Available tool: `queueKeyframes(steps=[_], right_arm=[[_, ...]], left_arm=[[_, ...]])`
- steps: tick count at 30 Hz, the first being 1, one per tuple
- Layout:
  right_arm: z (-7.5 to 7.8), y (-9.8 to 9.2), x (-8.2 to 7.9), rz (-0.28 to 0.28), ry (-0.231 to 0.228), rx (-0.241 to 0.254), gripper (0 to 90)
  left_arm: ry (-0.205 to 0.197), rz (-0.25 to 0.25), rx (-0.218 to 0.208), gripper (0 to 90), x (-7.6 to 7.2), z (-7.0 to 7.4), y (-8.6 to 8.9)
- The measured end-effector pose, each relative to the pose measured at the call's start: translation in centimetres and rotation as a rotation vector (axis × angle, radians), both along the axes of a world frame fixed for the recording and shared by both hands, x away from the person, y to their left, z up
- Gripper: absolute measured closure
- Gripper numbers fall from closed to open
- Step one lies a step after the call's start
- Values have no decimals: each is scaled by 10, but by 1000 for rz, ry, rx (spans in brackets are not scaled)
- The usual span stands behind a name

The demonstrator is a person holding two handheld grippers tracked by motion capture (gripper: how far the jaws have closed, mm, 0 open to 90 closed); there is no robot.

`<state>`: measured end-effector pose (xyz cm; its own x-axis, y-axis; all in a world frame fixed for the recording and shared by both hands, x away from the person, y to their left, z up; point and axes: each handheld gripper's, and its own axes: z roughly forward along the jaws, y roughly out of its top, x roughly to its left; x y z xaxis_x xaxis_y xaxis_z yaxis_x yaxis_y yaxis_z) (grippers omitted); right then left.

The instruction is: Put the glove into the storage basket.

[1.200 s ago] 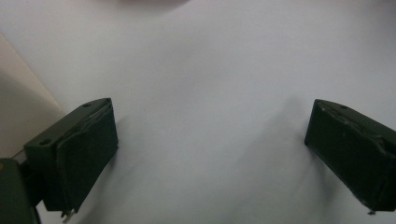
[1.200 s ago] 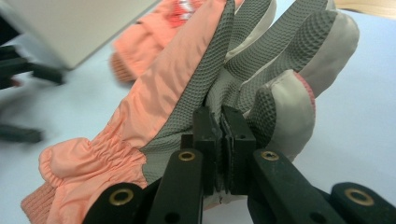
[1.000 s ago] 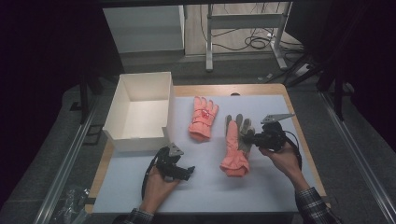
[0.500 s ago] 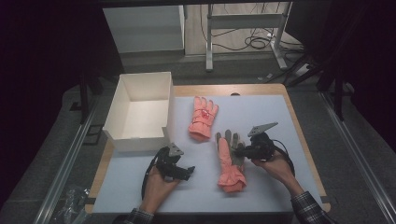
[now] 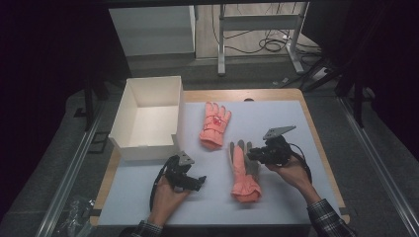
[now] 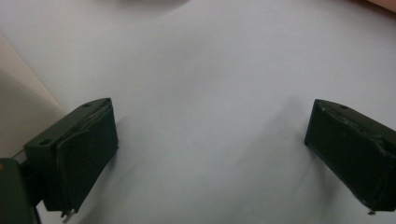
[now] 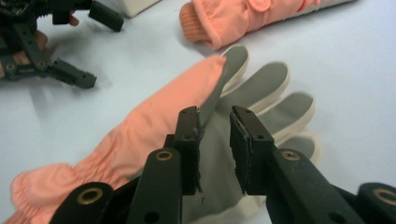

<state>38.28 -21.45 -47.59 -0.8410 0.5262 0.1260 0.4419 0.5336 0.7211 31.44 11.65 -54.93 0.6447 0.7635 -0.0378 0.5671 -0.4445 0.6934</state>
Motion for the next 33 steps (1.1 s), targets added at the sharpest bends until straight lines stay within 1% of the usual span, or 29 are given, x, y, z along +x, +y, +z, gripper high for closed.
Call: queueKeyframes(steps=[9, 19, 21, 33], right_arm=[[7, 16, 16, -21, -29, -5, 669], [10, 35, 33, -41, -50, -5, 667], [11, 39, 37, -40, -56, -11, 668], [13, 62, 61, -52, -58, -20, 670]], left_arm=[[2, 1, -2, 28, 0, 0, 0], [1, 1, -2, 28, 0, 0, 0], [2, 1, -2, 28, 0, 0, 0], [1, 1, -3, 28, 0, 0, 0]])
